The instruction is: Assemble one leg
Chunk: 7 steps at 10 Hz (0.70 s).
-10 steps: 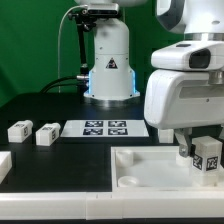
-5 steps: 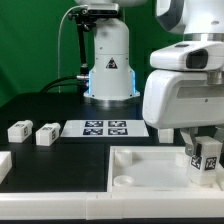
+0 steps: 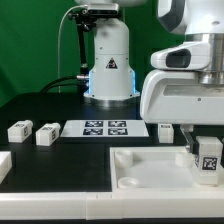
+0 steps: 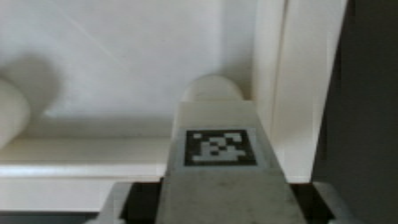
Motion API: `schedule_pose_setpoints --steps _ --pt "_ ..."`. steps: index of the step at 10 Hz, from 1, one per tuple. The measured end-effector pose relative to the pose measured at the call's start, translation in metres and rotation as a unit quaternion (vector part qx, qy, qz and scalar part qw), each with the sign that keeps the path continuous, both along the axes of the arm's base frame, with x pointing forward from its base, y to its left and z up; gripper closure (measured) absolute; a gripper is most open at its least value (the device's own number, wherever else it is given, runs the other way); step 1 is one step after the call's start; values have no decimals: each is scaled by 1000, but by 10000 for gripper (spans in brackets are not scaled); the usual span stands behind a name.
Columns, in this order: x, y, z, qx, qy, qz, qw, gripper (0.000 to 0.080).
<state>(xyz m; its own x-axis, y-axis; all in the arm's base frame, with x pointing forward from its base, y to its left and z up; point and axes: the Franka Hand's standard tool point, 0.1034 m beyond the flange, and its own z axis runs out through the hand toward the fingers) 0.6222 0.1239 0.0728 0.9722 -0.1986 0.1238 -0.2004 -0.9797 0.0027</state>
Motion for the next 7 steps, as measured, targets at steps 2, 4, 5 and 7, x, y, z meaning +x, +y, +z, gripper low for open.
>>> schedule_pose_setpoints --steps 2,4,5,7 --pt "-2 0 -1 14 -2 -123 992 506" --pt "-3 1 -2 29 -8 -277 960 506" --pt "-3 2 -2 33 -12 -336 941 506" --pt "-3 0 -2 49 -12 -431 901 506"
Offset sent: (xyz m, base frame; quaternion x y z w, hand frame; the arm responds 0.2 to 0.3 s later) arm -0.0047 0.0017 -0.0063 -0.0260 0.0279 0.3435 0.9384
